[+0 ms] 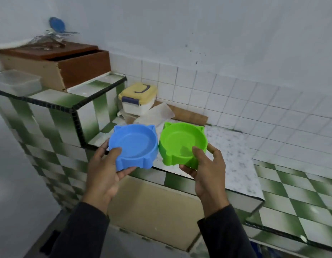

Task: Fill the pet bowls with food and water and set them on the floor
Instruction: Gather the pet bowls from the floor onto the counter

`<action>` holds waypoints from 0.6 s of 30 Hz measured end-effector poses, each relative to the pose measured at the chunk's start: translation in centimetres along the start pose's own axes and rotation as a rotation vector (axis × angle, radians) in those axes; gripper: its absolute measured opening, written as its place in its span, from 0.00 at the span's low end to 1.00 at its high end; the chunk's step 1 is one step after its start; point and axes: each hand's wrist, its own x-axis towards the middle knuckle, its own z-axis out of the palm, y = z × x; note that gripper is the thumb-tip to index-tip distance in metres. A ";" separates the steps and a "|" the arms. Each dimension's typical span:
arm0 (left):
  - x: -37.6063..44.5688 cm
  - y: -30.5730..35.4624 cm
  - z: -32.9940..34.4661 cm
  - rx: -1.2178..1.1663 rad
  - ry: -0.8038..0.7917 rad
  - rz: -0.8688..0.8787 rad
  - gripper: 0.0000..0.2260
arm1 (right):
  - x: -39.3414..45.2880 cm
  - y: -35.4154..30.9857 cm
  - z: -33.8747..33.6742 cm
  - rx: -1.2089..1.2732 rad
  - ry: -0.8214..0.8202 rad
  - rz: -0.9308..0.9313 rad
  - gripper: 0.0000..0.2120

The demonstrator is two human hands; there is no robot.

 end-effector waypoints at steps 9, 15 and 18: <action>-6.2 -9.2 12.5 0.015 -0.164 -0.143 0.18 | 1.3 -6.4 -16.1 0.048 0.197 -0.084 0.19; -11.5 -15.3 20.6 0.029 -0.250 -0.208 0.19 | 1.8 -10.5 -26.5 0.047 0.298 -0.115 0.18; -14.5 -18.6 24.8 0.046 -0.291 -0.237 0.19 | 1.9 -12.3 -31.8 0.044 0.343 -0.138 0.18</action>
